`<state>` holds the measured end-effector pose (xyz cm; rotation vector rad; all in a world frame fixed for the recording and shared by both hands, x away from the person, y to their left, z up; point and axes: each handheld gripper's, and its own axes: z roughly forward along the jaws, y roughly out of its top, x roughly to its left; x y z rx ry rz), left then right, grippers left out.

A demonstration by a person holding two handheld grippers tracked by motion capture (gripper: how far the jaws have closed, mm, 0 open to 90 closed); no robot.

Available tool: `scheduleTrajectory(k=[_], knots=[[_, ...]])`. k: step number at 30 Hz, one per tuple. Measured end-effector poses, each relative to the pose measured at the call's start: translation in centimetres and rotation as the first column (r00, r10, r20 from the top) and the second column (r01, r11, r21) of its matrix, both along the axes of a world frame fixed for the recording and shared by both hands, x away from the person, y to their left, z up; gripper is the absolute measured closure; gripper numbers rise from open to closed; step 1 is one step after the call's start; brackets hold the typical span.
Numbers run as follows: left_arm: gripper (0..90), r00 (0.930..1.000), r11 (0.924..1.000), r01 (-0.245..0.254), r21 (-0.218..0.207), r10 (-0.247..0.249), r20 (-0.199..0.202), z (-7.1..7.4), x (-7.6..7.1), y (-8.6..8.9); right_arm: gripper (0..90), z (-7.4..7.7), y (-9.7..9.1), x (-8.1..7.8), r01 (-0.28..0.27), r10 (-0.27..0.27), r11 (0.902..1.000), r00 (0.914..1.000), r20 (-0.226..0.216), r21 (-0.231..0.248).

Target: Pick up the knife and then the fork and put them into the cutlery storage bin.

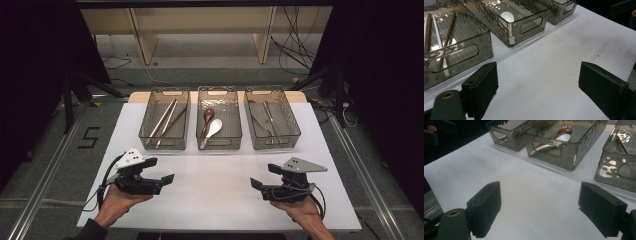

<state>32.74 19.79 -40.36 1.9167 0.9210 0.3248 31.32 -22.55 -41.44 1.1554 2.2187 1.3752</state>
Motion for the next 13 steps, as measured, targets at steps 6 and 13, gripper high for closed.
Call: scheduleTrajectory(k=[6, 13], knots=[[15.3, 1.0, 1.0, 0.004, 0.002, -0.004, 0.001, -0.02, 0.01, -0.04, 19.1, -0.05, 0.05, 0.05, 0.001, -0.001, 1.0, 1.0, 0.002, -0.002], [15.2, 1.0, 1.0, 0.004, 0.004, -0.004, 0.001, -0.04, 0.03, -0.05, 19.1, -0.04, 0.09, 0.03, -0.002, 0.002, 1.0, 1.0, -0.001, -0.008]])
